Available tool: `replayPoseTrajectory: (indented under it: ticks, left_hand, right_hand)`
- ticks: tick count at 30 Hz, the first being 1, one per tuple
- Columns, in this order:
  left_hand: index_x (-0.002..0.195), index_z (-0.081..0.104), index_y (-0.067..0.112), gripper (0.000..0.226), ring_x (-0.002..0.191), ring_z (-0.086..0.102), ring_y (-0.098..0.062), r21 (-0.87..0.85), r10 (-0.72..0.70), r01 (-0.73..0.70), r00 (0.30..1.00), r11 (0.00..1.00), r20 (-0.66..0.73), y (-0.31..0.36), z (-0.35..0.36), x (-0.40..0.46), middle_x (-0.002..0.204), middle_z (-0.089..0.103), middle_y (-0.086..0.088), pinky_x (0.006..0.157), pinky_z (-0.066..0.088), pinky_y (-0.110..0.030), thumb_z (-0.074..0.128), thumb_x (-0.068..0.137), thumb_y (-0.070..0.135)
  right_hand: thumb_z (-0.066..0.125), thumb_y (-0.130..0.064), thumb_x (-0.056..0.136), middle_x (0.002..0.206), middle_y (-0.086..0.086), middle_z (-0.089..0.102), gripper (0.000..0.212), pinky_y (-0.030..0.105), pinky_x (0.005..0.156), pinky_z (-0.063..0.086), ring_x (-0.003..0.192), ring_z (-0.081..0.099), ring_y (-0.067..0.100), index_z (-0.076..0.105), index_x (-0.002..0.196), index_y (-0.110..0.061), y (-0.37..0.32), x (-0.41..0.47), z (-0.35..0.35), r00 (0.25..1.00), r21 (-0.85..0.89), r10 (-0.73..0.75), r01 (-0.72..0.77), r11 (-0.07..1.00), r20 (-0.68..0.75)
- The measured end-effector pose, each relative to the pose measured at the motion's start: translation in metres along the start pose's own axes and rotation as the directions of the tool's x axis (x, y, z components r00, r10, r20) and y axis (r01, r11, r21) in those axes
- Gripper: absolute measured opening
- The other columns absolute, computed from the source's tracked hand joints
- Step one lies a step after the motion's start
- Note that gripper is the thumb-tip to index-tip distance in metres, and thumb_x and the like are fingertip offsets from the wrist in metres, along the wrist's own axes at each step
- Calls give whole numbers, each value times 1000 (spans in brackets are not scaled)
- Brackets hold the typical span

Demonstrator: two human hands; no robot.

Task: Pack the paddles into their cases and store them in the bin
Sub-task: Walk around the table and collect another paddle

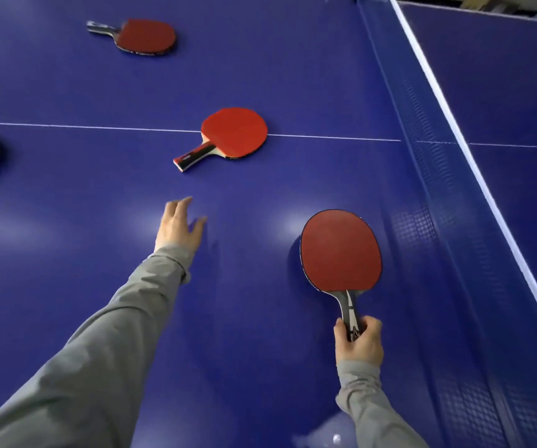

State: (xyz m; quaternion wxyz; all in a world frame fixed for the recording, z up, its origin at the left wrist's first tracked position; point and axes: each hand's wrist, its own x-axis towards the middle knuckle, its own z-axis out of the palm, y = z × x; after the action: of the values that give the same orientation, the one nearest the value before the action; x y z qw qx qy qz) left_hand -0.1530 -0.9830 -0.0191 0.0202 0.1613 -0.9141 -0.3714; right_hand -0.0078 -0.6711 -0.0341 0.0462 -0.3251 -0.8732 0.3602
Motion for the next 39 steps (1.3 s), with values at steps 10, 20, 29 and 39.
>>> replayPoseTrajectory:
  ticks: [10, 20, 29, 39]
  left_hand:
    - [132, 41, 10, 71, 122, 37, -38, 298, -15, 31, 998, 954, -55, -15, 22, 150, 131, 43, -17, 99, 31, -50, 68, 77, 45]
    - [98, 54, 9, 32, 75, 51, -31, 39, -125, 123, 990, 992, 58, 16, 29, 144, 82, 55, -10, 65, 42, -32, 64, 74, 27]
    - [87, 44, 19, 26, 55, 47, -7, -304, -387, 352, 920, 885, -59, 11, 37, -35, 62, 50, 11, 57, 34, -25, 65, 78, 30]
    - [77, 40, 27, 25, 55, 53, -14, -396, -661, 614, 750, 683, 22, 29, 68, -266, 62, 55, 6, 46, 37, -24, 64, 79, 29]
  right_hand:
    - [72, -18, 75, 69, 2, 56, 33, 28, 62, 35, 61, 50, 25, 41, 85, -16, -46, 17, 65, 968, 155, 165, -136, 979, -190]
    - [73, -16, 74, 65, -2, 51, 31, 28, 62, 34, 61, 48, 24, 44, 86, -12, -60, 26, 70, 950, 167, 178, -139, 976, -256]
    - [71, -17, 76, 76, 10, 59, 31, 33, 64, 43, 66, 54, 26, 48, 92, -4, -42, 10, 37, 963, 184, 149, -108, 977, -223]
    - [71, -19, 77, 70, 3, 56, 31, 30, 61, 38, 59, 51, 25, 45, 89, -11, 38, -50, -26, 991, 148, 106, -93, 985, -79]
